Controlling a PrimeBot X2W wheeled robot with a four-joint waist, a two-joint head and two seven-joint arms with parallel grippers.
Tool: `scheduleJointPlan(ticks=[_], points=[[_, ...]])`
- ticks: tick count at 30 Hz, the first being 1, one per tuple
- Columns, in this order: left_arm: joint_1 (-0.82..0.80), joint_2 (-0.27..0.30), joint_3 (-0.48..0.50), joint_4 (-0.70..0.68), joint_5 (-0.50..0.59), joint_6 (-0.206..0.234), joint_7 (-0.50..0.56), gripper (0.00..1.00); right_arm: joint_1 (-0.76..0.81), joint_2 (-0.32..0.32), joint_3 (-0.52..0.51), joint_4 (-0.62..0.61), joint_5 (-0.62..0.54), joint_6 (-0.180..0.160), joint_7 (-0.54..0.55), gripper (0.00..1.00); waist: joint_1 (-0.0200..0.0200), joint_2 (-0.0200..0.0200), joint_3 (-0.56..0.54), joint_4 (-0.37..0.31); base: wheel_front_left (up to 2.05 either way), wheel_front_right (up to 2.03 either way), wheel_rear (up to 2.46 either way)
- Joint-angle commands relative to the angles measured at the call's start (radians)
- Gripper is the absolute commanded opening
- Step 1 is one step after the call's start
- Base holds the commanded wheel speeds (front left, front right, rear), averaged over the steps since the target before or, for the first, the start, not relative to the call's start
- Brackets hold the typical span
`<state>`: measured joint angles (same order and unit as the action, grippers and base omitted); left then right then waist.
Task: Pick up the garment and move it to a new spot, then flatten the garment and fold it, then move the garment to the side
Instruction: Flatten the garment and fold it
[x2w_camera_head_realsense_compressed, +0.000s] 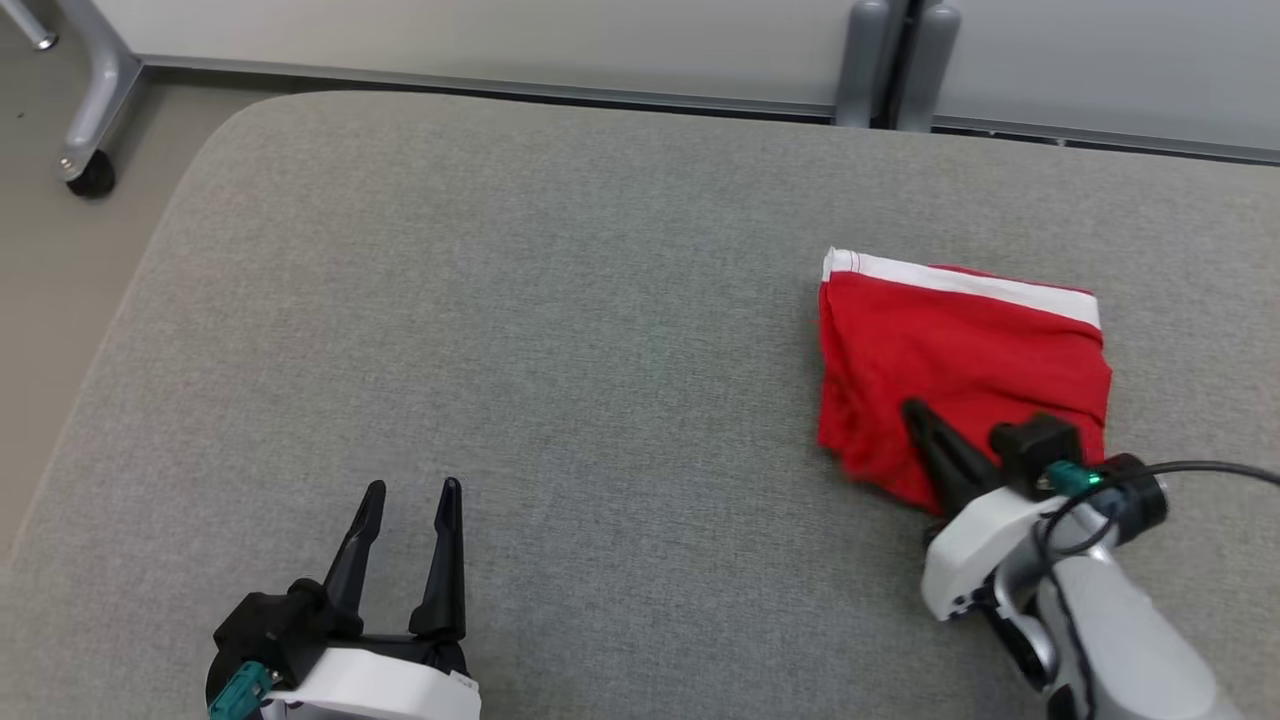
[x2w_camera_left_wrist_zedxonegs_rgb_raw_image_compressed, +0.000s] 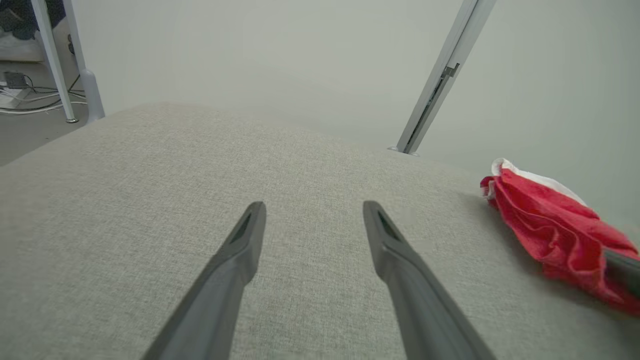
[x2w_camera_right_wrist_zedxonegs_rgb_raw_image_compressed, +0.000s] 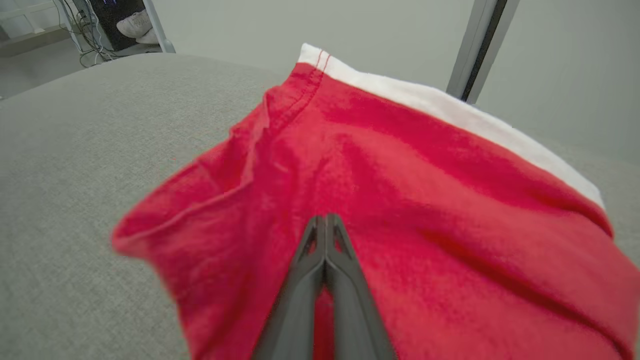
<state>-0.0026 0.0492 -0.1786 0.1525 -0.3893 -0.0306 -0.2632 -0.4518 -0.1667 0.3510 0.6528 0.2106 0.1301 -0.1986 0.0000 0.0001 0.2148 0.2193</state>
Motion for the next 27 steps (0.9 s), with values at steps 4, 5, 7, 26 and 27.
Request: scheduleJointPlan(ticks=[4, 5, 7, 26, 27], points=[[-0.009, 0.003, 0.007, -0.001, -0.008, 0.008, -0.002, 1.00, -0.015, 0.027, 0.110, 0.028, 0.027, 0.001, -0.034, 0.00, 0.0000, -0.0001, -0.009, 0.018, 0.00, 0.00, 0.00], [-0.009, 0.003, 0.007, -0.001, -0.008, 0.008, -0.002, 1.00, -0.015, 0.027, 0.110, 0.028, 0.027, 0.001, -0.034, 0.00, 0.0000, -0.0001, -0.009, 0.018, 0.00, 0.00, 0.00], [-0.004, 0.004, 0.008, 0.000, -0.008, 0.011, -0.002, 1.00, -0.011, 0.042, 0.164, 0.039, 0.043, 0.001, -0.035, 0.00, 0.0000, -0.0001, -0.020, 0.016, 0.00, 0.00, 0.00], [0.186, 0.003, 0.167, 0.010, 0.091, -0.039, -0.002, 1.00, 0.395, -0.125, -0.158, -0.412, 0.090, 0.001, -0.067, 1.00, 0.0000, -0.0001, -0.248, -0.163, 0.00, 0.00, 0.00], [0.190, 0.004, 0.172, 0.011, 0.083, -0.044, -0.002, 1.00, 0.427, -0.132, -0.197, -0.419, 0.079, 0.001, -0.067, 1.00, 0.0000, -0.0001, -0.255, -0.162, 0.00, 0.00, 0.00]])
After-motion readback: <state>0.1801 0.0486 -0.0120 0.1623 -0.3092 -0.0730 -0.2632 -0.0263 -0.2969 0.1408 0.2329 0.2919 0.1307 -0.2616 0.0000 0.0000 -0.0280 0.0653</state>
